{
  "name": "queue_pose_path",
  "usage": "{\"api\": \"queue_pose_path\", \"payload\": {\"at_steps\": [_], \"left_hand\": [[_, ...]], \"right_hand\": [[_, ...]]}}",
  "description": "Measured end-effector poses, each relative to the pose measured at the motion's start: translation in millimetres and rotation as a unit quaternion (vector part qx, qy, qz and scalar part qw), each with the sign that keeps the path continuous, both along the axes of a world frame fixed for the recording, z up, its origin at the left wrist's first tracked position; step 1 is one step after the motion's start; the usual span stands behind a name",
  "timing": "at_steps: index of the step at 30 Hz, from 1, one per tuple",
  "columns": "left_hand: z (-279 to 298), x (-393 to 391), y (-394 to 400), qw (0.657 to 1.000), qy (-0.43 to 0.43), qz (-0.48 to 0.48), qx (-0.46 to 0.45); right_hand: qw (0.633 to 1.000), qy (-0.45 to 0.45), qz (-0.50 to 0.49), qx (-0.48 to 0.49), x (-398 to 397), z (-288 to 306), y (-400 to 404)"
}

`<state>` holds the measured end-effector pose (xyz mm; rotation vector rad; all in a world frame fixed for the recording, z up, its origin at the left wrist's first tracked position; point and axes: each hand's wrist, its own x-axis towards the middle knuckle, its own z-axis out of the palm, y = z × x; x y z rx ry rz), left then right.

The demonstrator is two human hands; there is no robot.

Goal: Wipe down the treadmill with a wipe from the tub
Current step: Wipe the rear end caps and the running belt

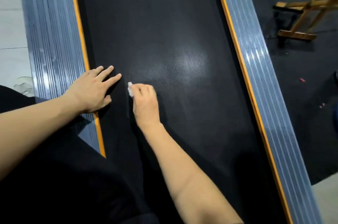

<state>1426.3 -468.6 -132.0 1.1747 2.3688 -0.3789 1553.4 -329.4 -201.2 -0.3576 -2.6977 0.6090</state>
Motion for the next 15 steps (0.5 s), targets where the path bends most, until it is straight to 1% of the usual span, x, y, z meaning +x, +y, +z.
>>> {"api": "queue_pose_path", "payload": {"at_steps": [2,3,4,6,8,9,11,13,14,15], "left_hand": [[0.3,-0.1,-4.4,1.0,0.014,-0.006,-0.009],[1.0,0.1,-5.4,1.0,0.014,-0.007,-0.011],[1.6,0.9,-5.8,1.0,0.016,-0.008,-0.013],[2.4,1.9,-5.3,1.0,0.022,-0.008,-0.016],[3.0,3.5,-3.8,1.0,0.024,-0.006,-0.015],[2.8,4.3,-4.1,0.999,0.029,-0.005,-0.015],[2.2,5.3,-5.2,0.999,0.048,-0.007,-0.023],[2.7,5.9,-6.2,0.997,0.074,0.012,-0.032],[2.8,5.3,-6.2,0.996,0.083,0.026,-0.034],[2.6,4.2,-6.7,0.995,0.088,0.041,-0.037]], "right_hand": [[0.997,0.007,0.069,0.04,5.6,2.5,21.3],[0.995,0.011,0.077,0.06,9.4,4.1,50.3],[0.996,0.004,0.056,0.076,14.3,4.0,86.5],[0.994,-0.04,-0.071,0.074,31.5,8.1,165.5],[0.965,-0.058,-0.239,0.092,56.9,15.2,230.0],[0.949,-0.063,-0.297,0.081,66.3,19.4,246.3],[0.919,-0.061,-0.389,0.036,69.9,15.7,252.0],[0.9,-0.046,-0.432,-0.048,49.1,-10.5,230.1],[0.91,-0.05,-0.401,-0.097,35.1,-37.8,210.3],[0.938,-0.063,-0.322,-0.108,20.7,-78.9,183.1]]}}
